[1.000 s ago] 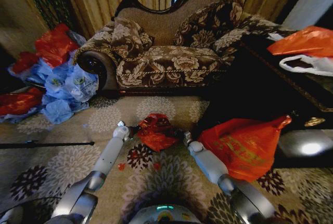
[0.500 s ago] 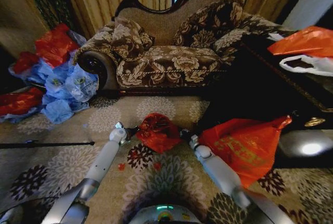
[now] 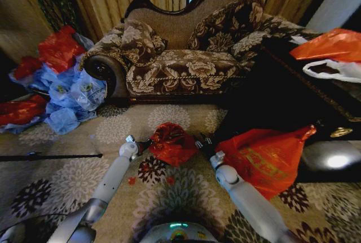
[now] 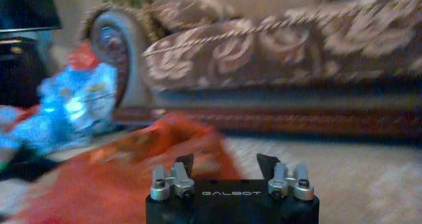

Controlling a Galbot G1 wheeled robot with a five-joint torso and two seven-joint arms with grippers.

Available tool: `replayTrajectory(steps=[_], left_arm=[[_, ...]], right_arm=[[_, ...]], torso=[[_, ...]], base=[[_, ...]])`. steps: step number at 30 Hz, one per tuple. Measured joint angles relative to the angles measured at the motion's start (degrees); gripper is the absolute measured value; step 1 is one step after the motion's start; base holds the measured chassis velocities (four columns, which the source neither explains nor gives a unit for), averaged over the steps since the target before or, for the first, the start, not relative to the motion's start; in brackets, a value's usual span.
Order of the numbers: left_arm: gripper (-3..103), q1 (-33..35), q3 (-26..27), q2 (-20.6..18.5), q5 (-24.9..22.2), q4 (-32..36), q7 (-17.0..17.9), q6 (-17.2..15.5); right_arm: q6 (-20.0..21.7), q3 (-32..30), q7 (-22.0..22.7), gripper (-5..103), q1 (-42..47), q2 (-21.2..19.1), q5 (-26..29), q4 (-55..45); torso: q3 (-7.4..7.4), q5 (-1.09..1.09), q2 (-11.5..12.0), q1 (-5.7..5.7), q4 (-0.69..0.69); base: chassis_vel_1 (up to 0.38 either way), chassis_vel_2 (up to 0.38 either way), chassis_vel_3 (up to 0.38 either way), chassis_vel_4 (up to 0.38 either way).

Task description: Place a garbage bag over the trash bin.

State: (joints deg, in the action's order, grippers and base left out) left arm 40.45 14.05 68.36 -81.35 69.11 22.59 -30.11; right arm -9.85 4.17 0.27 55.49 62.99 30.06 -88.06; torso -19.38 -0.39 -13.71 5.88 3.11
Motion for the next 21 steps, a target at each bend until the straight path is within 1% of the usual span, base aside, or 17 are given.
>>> replayTrajectory(steps=[1, 2, 3, 4, 5, 7, 8, 9, 11, 12, 13, 14, 16, 17, 19, 20, 21], left_arm=[[62, 0.2, 0.0, -0.1, 0.0, 0.2, 0.0, 0.0], [62, 0.3, 0.0, -0.1, 0.0, 0.2, 0.0, 0.0], [68, 0.3, 0.0, -0.2, 0.0, 0.2, 0.0, 0.0], [68, 0.3, 0.0, -0.2, 0.0, 0.2, 0.0, 0.0], [73, 0.3, 0.1, -0.2, 0.0, 0.2, 0.0, 0.1], [84, 0.3, 0.1, -0.2, 0.0, -0.1, 0.0, 0.1], [84, 0.3, 0.1, -0.2, 0.0, -0.1, 0.0, 0.1], [89, 0.2, 0.1, -0.1, 0.0, -0.3, 0.0, 0.2], [89, 0.2, 0.1, -0.1, 0.1, -0.4, 0.0, 0.2], [98, 0.1, 0.1, 0.0, 0.1, -0.5, 0.1, 0.3], [100, 0.1, 0.1, 0.1, 0.1, -0.5, 0.1, 0.3], [100, 0.0, 0.1, 0.1, 0.1, -0.6, 0.1, 0.3], [100, -0.1, 0.1, 0.2, 0.2, -0.9, 0.1, 0.4], [100, -0.1, 0.1, 0.2, 0.2, -0.9, 0.1, 0.4], [100, -0.2, 0.1, 0.4, 0.7, -1.7, 0.1, 0.5], [100, -0.2, 0.1, 0.4, 0.7, -1.7, 0.1, 0.5], [100, -0.2, 0.1, 0.5, 0.9, -2.0, 0.1, 0.6]], right_arm=[[0.1, 0.5, -0.7, 68, 1.1, 0.3, 0.0, -0.3], [0.3, 0.8, -1.3, 76, 1.7, 0.4, -0.2, -0.3], [0.5, 1.2, -2.0, 71, 2.2, 0.6, -0.3, -0.2], [0.5, 1.2, -2.0, 71, 2.2, 0.6, -0.3, -0.2], [0.7, 1.9, -3.5, 66, 2.9, 0.7, -0.6, 0.5], [0.9, 2.6, -4.8, 54, 3.7, 0.9, -0.9, 1.1], [0.9, 2.6, -4.8, 54, 3.7, 0.9, -0.9, 1.1], [1.0, 2.9, -5.3, 49, 4.1, 1.0, -1.2, 1.2], [1.2, 3.1, -5.6, 49, 4.4, 1.0, -1.4, 1.2], [1.4, 3.5, -6.4, 38, 5.0, 0.9, -1.8, 1.0], [1.6, 3.9, -7.0, 33, 5.4, 0.8, -2.1, 1.0], [1.7, 4.0, -7.4, 33, 5.5, 0.8, -2.3, 1.0], [1.8, 4.8, -8.4, 22, 5.6, 1.6, -3.0, 2.4], [1.8, 4.8, -8.4, 22, 5.6, 1.6, -3.0, 2.4], [1.4, 6.1, -8.4, 12, 5.4, 3.2, -3.8, 5.2], [1.4, 6.1, -8.4, 12, 5.4, 3.2, -3.8, 5.2], [1.2, 6.3, -8.5, 6, 5.2, 3.9, -4.2, 6.3]], torso=[[0.00, -0.01, 0.0, 0.00, 0.00], [0.00, -0.01, 0.0, 0.00, 0.01], [0.00, 0.00, 0.0, 0.00, 0.01], [0.00, 0.00, 0.0, 0.00, 0.01], [0.00, -0.03, 0.0, 0.00, 0.01], [0.00, -0.01, 0.0, 0.00, 0.01], [0.00, -0.01, 0.0, 0.00, 0.01], [0.00, -0.02, 0.0, 0.00, 0.01], [0.00, -0.02, 0.0, 0.00, 0.01], [0.00, -0.02, 0.0, 0.00, 0.01], [0.00, -0.02, 0.0, 0.00, 0.02], [0.00, -0.02, 0.0, 0.00, 0.02], [0.00, -0.03, 0.0, 0.00, 0.02], [0.00, -0.03, 0.0, 0.00, 0.02], [0.00, 0.00, 0.0, 0.00, 0.01], [0.00, 0.00, 0.0, 0.00, 0.01], [0.00, 0.00, 0.0, 0.00, 0.01]], base=[[0.000, 0.000, 0.000, 0.000], [0.000, 0.000, 0.000, 0.000], [0.000, 0.000, 0.000, 0.000], [0.000, 0.000, 0.000, 0.000], [0.000, 0.000, 0.000, 0.000], [0.000, 0.000, 0.000, 0.000], [0.000, 0.000, 0.000, 0.000], [0.000, 0.000, 0.000, 0.000], [0.000, 0.000, 0.000, 0.000], [0.000, 0.000, 0.000, 0.000], [0.000, 0.000, 0.000, 0.000], [0.000, 0.000, 0.000, 0.000], [0.000, 0.000, 0.000, 0.000], [0.000, 0.000, 0.000, 0.000], [0.000, 0.000, 0.000, 0.000], [0.000, 0.000, 0.000, 0.000], [0.000, 0.000, 0.000, 0.000]])
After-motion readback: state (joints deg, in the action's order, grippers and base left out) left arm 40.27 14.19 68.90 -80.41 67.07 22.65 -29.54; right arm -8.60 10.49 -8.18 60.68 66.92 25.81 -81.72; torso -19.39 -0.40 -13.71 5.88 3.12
